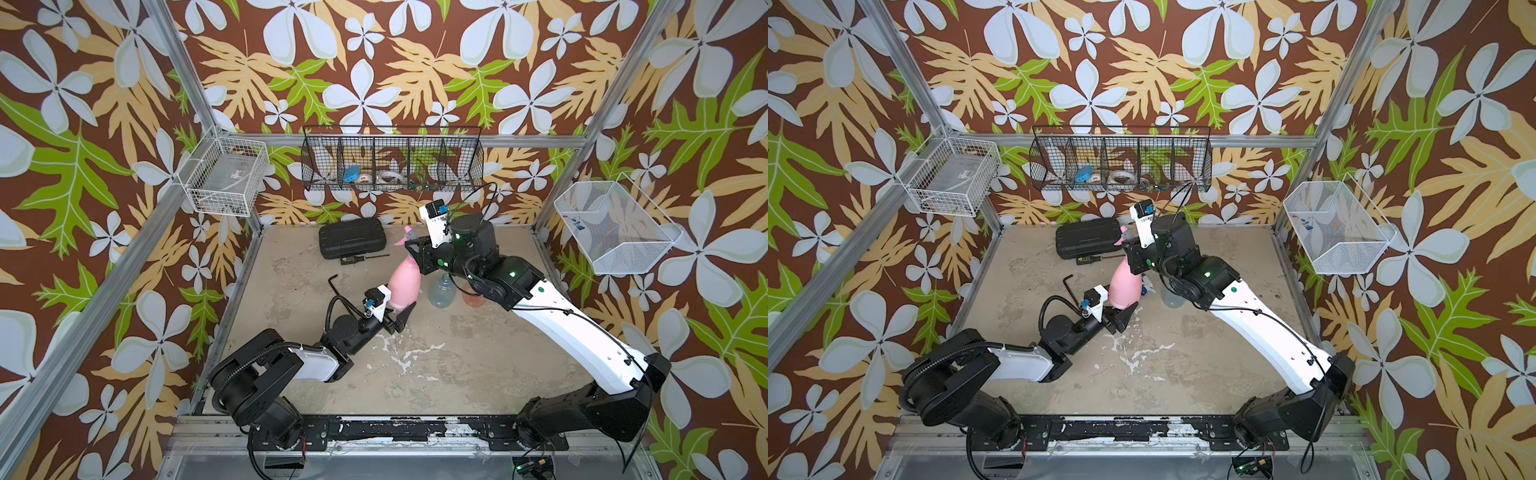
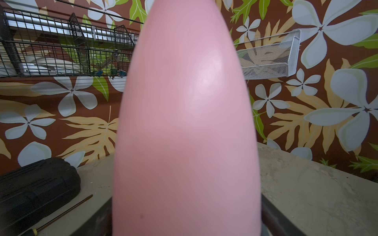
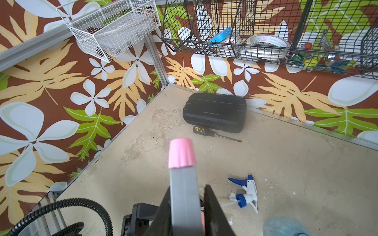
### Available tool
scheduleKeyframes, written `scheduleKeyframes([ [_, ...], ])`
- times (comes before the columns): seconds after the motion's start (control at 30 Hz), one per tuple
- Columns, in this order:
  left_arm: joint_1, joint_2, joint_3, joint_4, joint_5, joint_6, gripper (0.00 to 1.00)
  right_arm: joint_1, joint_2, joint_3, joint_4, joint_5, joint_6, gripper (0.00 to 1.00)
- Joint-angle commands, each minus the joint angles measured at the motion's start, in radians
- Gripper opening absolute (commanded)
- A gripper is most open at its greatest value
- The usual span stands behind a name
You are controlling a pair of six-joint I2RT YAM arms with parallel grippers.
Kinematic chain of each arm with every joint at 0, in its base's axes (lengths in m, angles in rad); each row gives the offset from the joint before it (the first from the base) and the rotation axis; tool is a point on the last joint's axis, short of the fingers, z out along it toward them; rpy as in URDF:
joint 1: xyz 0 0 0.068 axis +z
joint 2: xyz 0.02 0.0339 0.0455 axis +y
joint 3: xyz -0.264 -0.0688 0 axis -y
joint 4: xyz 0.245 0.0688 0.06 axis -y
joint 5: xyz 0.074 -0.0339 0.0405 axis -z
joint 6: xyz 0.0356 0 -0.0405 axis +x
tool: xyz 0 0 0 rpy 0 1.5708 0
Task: Attach spray nozzles to spray bottles
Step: Screw the spray nozzle on the spray bottle.
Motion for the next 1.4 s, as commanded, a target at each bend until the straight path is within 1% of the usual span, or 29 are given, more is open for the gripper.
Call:
scheduleKeyframes([
  [0.0, -0.004, -0.007, 0.001, 0.208, 0.080, -0.026, 0.69, 0.004, 0.000, 0.004, -0.110, -0.056, -0.088, 0.15],
  [0.13, -0.003, -0.012, -0.005, 0.192, 0.114, -0.051, 0.69, 0.003, 0.012, 0.034, -0.150, -0.050, -0.132, 0.17],
  [0.27, -0.004, -0.020, -0.021, 0.192, 0.117, -0.062, 0.68, 0.004, 0.016, 0.041, -0.164, -0.052, -0.141, 0.19],
  [0.4, -0.004, -0.025, -0.032, 0.192, 0.115, -0.067, 0.68, 0.004, 0.012, 0.044, -0.163, -0.055, -0.143, 0.26],
  [0.6, -0.004, -0.030, -0.040, 0.191, 0.115, -0.067, 0.69, 0.003, 0.011, 0.058, -0.157, -0.089, -0.138, 0.44],
  [0.63, -0.004, -0.032, -0.042, 0.189, 0.115, -0.066, 0.69, 0.003, 0.010, 0.058, -0.153, -0.097, -0.139, 0.46],
  [0.9, -0.004, -0.034, -0.049, 0.180, 0.112, -0.061, 0.69, 0.002, -0.016, 0.067, -0.143, -0.109, -0.134, 0.46],
  [1.1, -0.004, -0.021, -0.050, 0.180, 0.116, -0.082, 0.69, -0.001, -0.043, 0.073, -0.152, -0.118, -0.141, 0.45],
  [1.17, -0.004, -0.018, -0.048, 0.183, 0.119, -0.089, 0.69, -0.005, -0.045, 0.072, -0.149, -0.125, -0.143, 0.41],
  [1.27, -0.004, -0.017, -0.046, 0.185, 0.122, -0.093, 0.69, -0.007, -0.038, 0.076, -0.152, -0.135, -0.145, 0.29],
  [1.37, -0.004, -0.024, -0.045, 0.180, 0.123, -0.093, 0.69, -0.007, -0.030, 0.076, -0.148, -0.143, -0.142, 0.26],
])
